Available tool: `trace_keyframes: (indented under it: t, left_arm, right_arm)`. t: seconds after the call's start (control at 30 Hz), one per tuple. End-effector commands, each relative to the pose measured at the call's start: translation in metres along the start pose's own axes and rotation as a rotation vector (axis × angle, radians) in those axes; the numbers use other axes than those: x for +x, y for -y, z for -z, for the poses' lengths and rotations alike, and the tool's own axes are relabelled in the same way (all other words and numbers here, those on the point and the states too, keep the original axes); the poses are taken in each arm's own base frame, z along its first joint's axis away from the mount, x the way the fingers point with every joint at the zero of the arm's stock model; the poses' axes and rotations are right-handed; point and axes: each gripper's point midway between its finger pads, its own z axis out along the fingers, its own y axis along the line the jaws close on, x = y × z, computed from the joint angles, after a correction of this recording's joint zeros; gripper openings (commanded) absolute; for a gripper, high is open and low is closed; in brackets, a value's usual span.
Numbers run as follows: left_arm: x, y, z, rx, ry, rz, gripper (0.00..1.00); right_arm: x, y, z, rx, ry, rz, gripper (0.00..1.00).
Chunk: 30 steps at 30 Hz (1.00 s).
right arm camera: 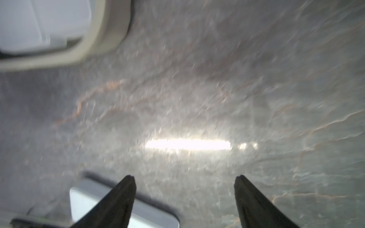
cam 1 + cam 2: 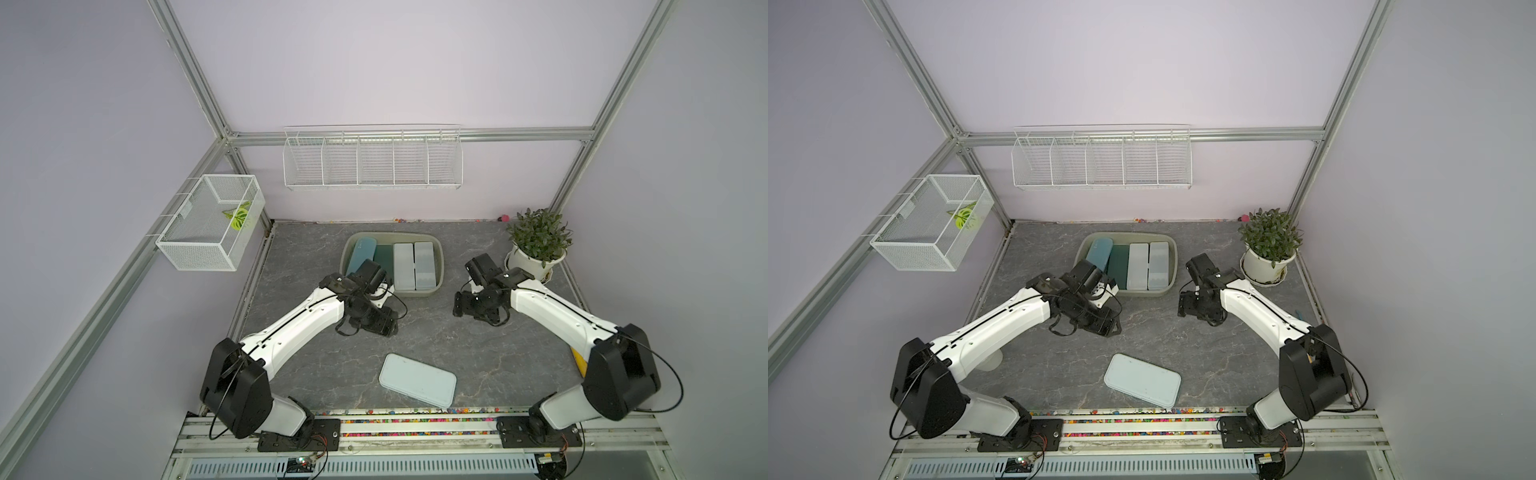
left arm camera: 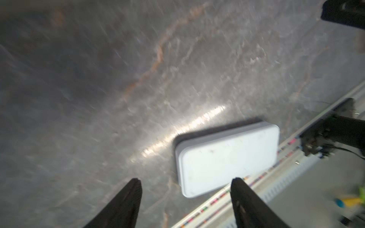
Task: Put the pencil case into the storage box
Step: Pick up the pencil case from the center of the board.
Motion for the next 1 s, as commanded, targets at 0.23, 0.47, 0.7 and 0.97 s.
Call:
trace_keyframes:
  t: [0.23,0.47,0.7,0.97]
  left_arm:
    - [0.062,0.052,-0.004,0.434,-0.122,0.391,0.81]
    - [0.101,0.061,-0.023,0.425,-0.222,0.435,0.81]
    - [0.131,0.061,-0.04,0.365,-0.28,0.481,0.82]
    - [0.097,0.052,-0.077,0.293,-0.196,0.473,0.77]
  right_arm:
    - [0.073,-0.033,-0.031,-0.095,-0.279,0.217,0.83]
    - [0.074,-0.051,-0.047,-0.086,-0.353,0.28,0.84]
    - [0.073,-0.058,-0.057,-0.088,-0.397,0.304,0.84]
    - [0.077,-0.061,-0.068,-0.08,-0.421,0.293,0.84]
